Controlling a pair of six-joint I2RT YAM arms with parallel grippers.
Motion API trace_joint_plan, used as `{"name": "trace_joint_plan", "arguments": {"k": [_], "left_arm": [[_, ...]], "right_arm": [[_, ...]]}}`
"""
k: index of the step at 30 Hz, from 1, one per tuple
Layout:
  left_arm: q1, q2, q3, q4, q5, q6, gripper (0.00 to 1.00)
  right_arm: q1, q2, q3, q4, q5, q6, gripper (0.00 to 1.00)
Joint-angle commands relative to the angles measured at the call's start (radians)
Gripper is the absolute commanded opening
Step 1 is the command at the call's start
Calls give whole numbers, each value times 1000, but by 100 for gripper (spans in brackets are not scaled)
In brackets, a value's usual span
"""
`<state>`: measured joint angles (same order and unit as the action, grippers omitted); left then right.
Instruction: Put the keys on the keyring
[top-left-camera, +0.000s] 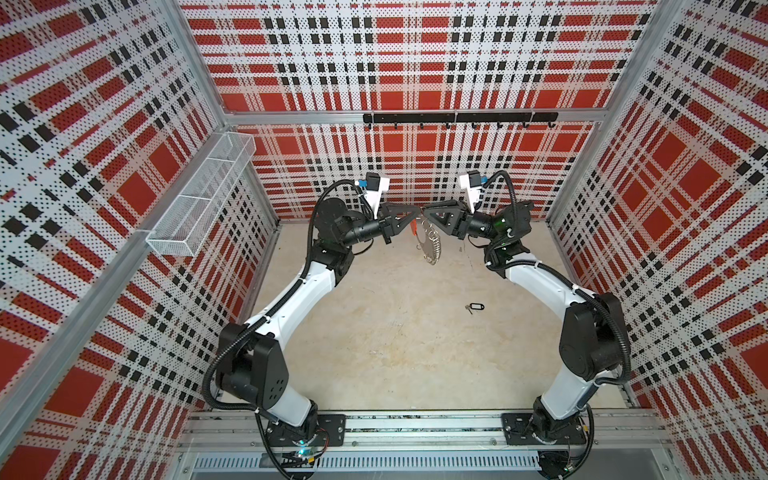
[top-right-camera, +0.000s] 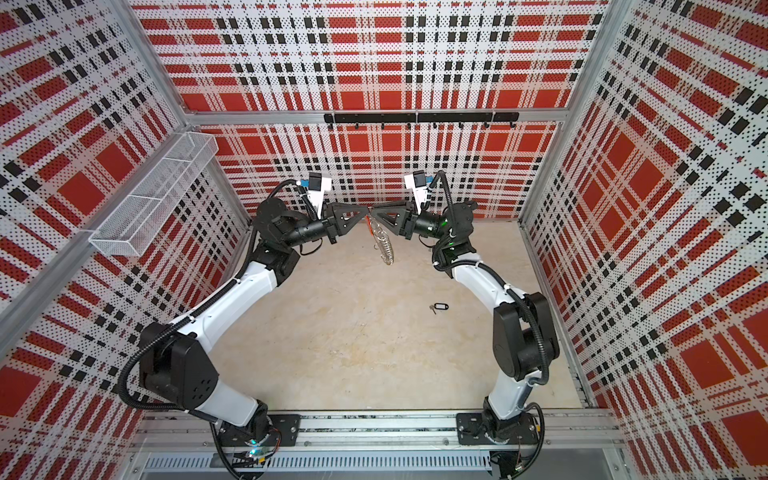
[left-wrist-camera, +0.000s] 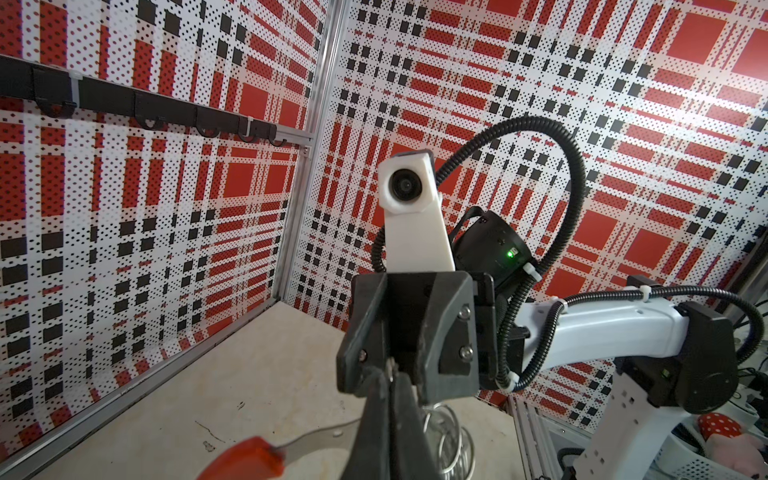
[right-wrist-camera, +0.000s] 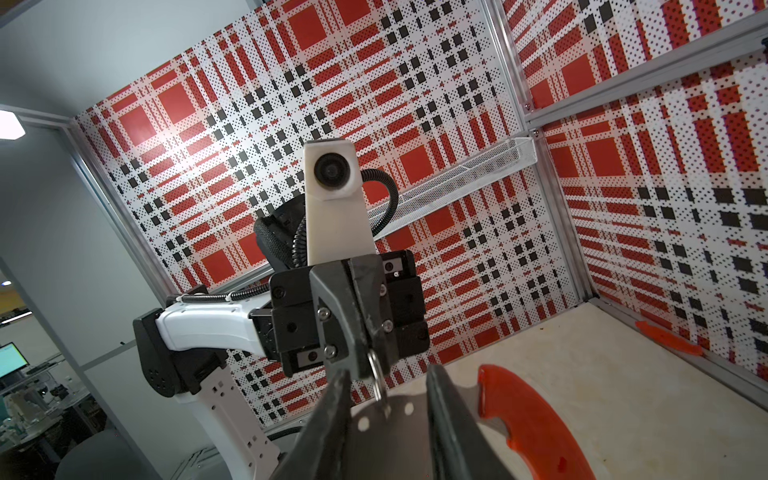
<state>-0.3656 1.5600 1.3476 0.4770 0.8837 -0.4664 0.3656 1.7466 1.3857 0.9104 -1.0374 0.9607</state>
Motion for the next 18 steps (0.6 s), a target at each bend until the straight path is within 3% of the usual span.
{"name": "trace_joint_plan", "arguments": {"k": [1,8,11,14,18], "left_arm": [[-1,1,31,13,15,-4,0],[1,2,36,15,4,-6,0],[7,-8,18,22,-41,-11,20],[26,-35,-62,105,-77,-66,27],[39,-52,-146,257,-68,-161,23]], "right_arm": [[10,13,29,27,-18,4,25],[9,7,15,36,-13,7,7],[9,2,12,52,7,13,3],[8,5,17,94,33,38,3],[8,39,44,192,33,127,3]]}}
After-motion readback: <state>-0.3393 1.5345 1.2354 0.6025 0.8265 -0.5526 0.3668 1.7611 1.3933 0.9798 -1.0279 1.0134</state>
